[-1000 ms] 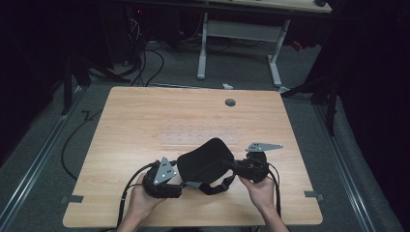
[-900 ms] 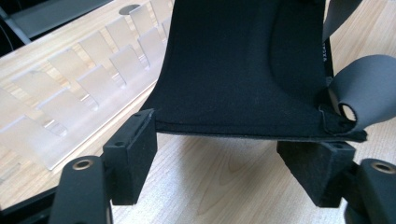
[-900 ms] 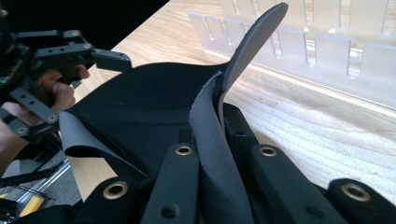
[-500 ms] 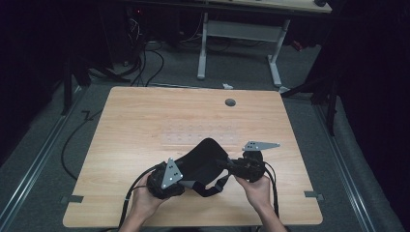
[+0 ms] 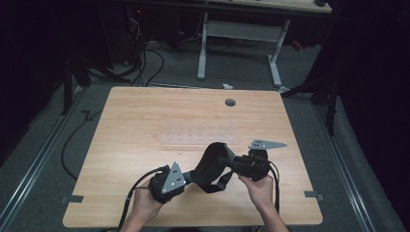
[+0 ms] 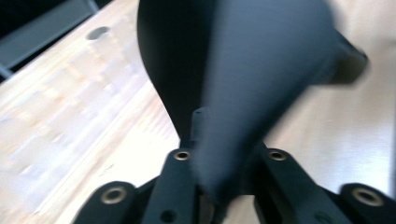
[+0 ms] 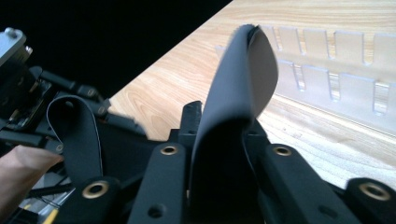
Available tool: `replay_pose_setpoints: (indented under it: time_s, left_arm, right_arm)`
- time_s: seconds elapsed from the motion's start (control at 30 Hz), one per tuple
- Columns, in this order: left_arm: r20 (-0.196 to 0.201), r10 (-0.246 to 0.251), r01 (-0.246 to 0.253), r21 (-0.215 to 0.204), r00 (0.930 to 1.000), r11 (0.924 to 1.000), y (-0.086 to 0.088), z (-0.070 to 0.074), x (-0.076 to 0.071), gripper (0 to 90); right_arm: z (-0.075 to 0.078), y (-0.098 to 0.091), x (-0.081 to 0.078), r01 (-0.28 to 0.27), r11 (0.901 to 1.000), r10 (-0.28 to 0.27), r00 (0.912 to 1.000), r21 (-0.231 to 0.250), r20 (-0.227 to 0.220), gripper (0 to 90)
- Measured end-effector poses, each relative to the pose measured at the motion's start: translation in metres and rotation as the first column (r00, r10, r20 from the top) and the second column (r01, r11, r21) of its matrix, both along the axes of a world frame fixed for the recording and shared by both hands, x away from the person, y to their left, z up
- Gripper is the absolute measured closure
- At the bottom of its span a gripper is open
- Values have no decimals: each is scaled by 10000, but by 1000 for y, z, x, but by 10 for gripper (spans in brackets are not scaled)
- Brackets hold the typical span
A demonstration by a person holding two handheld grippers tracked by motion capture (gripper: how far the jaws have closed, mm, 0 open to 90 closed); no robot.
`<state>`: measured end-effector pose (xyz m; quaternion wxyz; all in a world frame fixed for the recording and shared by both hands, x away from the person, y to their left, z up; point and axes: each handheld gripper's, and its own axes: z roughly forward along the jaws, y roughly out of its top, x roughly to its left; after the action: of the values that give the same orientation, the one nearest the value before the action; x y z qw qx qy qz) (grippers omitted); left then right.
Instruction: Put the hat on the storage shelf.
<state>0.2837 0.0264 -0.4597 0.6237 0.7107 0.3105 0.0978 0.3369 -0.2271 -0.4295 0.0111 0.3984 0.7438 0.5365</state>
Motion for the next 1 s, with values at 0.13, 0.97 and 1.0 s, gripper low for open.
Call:
replay_pose_setpoints:
  time_s: [0.13,0.97,1.0]
  left_arm:
    - [-444,-226,219,-176,9988,9996,1,2,0,860]
    - [-1467,1269,-1545,-1950,9810,9686,46,21,23,861]
    - [-1474,1310,-1593,-1997,9804,9668,48,22,25,861]
  right_arm:
    - [-1,-4,1,128,9999,-128,9999,26,50,632]
    - [-93,-76,7,4530,7880,-4532,8852,-4170,1051,357]
    - [-95,-76,9,4590,7729,-4587,8812,-4382,1140,355]
